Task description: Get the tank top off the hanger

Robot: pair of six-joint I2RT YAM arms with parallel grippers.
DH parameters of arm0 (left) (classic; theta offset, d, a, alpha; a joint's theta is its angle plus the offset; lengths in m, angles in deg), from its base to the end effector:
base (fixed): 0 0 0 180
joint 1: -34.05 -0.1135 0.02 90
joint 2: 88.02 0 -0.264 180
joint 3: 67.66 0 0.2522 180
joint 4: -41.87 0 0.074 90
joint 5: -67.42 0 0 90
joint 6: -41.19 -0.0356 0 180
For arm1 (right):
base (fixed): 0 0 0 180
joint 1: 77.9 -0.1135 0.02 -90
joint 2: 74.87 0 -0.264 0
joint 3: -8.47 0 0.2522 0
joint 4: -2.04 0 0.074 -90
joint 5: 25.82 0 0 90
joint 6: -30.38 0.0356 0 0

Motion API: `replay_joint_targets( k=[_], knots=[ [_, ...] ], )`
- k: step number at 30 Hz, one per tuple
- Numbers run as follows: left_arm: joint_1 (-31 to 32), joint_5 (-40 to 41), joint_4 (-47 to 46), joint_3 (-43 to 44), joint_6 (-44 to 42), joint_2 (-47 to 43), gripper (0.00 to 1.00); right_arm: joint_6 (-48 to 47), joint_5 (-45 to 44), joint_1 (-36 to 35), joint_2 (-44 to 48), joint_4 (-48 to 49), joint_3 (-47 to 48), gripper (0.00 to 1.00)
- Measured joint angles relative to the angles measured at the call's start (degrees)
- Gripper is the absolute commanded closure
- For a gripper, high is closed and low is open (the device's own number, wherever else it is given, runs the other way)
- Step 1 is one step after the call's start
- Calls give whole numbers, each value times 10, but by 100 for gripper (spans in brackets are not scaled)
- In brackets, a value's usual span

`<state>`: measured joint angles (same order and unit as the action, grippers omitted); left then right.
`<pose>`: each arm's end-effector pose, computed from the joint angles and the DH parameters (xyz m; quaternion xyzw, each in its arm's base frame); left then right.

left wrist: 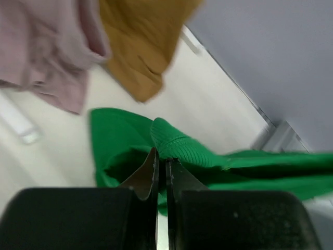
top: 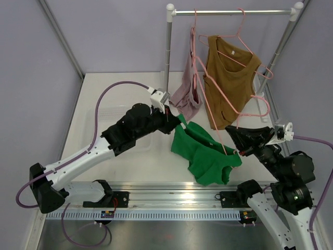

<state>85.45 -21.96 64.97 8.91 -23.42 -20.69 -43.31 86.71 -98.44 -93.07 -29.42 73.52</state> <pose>0.1710 -0.2136 0.3713 0.1739 0.7678 -0.3796 0.4859 0.0371 0.0285 0.4083 -0.1772 0.5882 0.3589 0.7027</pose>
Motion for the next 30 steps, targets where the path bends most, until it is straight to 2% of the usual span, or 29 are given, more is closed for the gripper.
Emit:
replay_joint_targets(
  k=[3,5,7,8,12,13,15,18,20,21,22,24,30],
  knots=[
    [10,-87,-6,-11,-10,4,100,16,-71,0,-2,185,-83,100],
    [22,-113,-10,-19,-16,4,100,19,-106,0,-26,283,-105,100],
    [32,-107,-7,-29,-14,5,100,20,-132,0,-54,343,-102,100],
    [34,-96,1,-30,-13,6,100,20,-149,0,-68,341,-87,100],
    [33,5,53,-30,-3,12,100,19,-226,0,-131,198,62,100],
    [31,20,64,-30,-3,13,96,17,-244,0,-148,151,110,100],
    [30,37,79,-30,-5,13,83,10,-271,0,-167,67,186,100],
    [31,52,100,-30,-10,13,49,-1,-298,0,-190,-39,261,100],
    [32,64,125,-27,-11,10,36,-6,-306,0,-223,-107,305,100],
    [33,72,141,-23,-13,7,25,-7,-305,0,-242,-128,321,100],
    [35,80,160,-18,-14,2,19,-9,-304,0,-266,-152,338,100],
    [39,96,190,-6,-19,-12,1,-11,-300,0,-315,-188,357,100],
    [47,139,274,33,-21,-98,1,-20,-271,0,-426,-259,366,100]
  ],
)
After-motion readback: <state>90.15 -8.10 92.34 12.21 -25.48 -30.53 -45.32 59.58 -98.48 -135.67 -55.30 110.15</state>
